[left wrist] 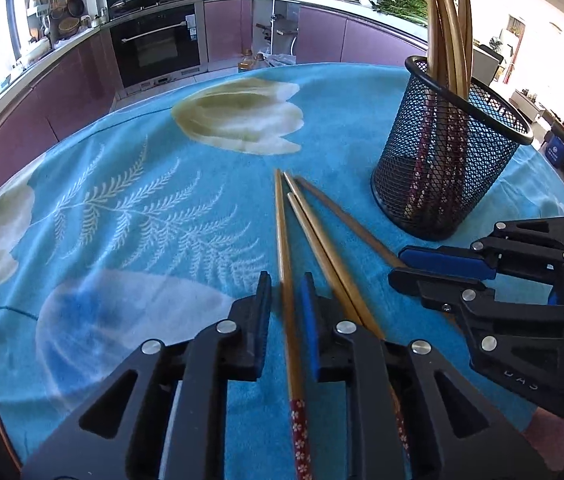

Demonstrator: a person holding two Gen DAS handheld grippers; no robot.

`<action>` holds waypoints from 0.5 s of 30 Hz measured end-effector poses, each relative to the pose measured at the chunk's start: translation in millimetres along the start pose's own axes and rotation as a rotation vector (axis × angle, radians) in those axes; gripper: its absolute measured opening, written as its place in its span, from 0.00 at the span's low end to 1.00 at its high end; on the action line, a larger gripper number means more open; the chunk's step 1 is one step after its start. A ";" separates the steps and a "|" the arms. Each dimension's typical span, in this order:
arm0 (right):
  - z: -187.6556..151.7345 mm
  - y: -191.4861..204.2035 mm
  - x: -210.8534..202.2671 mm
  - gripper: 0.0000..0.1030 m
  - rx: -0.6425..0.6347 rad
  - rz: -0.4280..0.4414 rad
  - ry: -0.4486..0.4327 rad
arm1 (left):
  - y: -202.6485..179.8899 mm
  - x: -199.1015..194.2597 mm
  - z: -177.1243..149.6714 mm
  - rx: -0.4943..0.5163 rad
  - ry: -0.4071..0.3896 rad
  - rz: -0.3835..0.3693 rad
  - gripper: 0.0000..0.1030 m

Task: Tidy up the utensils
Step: 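Grasp a chopstick with the right tool while the left tool grasps another, then lift both chopsticks upright and carry them over the mesh holder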

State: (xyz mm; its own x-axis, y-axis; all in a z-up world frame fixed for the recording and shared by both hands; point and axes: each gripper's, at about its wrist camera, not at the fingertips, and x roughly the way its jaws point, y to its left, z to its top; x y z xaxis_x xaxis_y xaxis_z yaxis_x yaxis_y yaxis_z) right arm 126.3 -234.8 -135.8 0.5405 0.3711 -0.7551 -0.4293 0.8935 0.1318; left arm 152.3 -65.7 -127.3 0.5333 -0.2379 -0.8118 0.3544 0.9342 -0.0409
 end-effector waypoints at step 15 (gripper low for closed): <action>-5.5 -8.0 -44.0 0.06 0.046 0.107 -0.095 | 5.7 -42.8 -1.1 -0.055 -0.077 -0.091 0.07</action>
State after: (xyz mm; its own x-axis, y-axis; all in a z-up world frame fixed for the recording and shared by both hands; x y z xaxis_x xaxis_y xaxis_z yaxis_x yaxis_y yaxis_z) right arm 102.0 -259.6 -107.2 0.5600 0.4854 -0.6714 -0.4558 0.8572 0.2395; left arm 130.7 -49.9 -93.4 0.5589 -0.3401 -0.7563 0.3628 0.9204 -0.1457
